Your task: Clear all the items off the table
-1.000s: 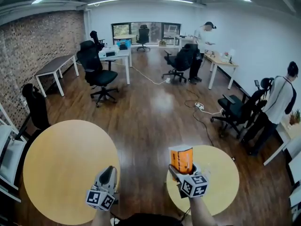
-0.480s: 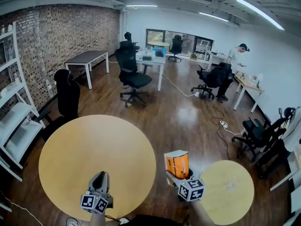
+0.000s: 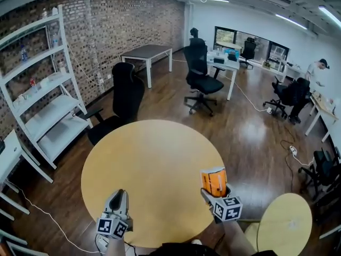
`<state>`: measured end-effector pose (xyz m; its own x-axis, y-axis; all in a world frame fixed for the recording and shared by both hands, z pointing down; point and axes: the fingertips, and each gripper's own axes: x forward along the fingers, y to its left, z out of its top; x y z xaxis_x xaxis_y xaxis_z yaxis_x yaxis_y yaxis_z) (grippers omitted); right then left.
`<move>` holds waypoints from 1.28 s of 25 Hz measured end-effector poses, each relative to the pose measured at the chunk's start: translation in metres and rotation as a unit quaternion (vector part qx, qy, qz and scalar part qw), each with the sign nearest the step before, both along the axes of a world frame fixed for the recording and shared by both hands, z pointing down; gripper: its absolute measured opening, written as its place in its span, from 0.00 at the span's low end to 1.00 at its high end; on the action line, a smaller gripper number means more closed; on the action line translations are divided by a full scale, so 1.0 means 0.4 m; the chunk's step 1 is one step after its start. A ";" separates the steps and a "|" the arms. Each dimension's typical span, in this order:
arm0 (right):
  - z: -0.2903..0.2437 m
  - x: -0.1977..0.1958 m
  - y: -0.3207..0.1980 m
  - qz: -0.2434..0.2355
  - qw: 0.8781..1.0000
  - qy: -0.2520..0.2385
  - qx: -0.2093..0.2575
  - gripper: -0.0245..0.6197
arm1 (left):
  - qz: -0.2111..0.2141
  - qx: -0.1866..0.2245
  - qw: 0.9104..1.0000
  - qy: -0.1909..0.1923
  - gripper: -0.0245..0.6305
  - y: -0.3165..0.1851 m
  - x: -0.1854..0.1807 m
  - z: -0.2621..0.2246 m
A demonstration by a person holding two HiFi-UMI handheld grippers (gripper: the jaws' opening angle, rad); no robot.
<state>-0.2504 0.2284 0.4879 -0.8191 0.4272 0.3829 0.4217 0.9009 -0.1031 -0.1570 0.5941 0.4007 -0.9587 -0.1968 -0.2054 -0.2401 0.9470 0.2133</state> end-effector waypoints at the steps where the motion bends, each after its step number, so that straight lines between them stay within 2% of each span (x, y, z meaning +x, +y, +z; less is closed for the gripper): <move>1: 0.007 -0.021 0.025 -0.009 1.000 0.008 0.003 0.72 | -0.014 0.001 1.000 0.005 0.09 0.026 0.006 -0.001; 8: 0.116 -0.145 0.123 -0.046 0.998 0.048 0.023 0.72 | -0.092 -0.003 0.994 0.052 0.09 0.136 0.061 0.085; 11: 0.154 -0.192 0.147 -0.058 0.996 0.064 0.030 0.72 | -0.113 0.003 0.991 0.069 0.09 0.154 0.063 0.111; 16: 0.257 -0.259 0.156 -0.072 0.990 0.104 0.064 0.72 | -0.126 0.012 0.985 0.115 0.09 0.132 0.046 0.190; 20: 0.344 -0.279 0.164 -0.099 0.982 0.133 0.092 0.72 | -0.117 0.015 0.983 0.139 0.09 0.093 -0.005 0.245; 23: 0.398 -0.301 0.164 -0.110 0.976 0.147 0.115 0.72 | -0.115 0.003 0.983 0.144 0.09 0.076 -0.050 0.254; 27: 0.438 -0.324 0.192 -0.126 0.971 0.165 0.119 0.72 | -0.124 0.006 0.982 0.145 0.09 0.070 -0.089 0.267; 32: 0.499 -0.363 0.217 -0.127 0.965 0.178 0.143 0.72 | -0.137 0.013 0.976 0.170 0.09 0.071 -0.087 0.317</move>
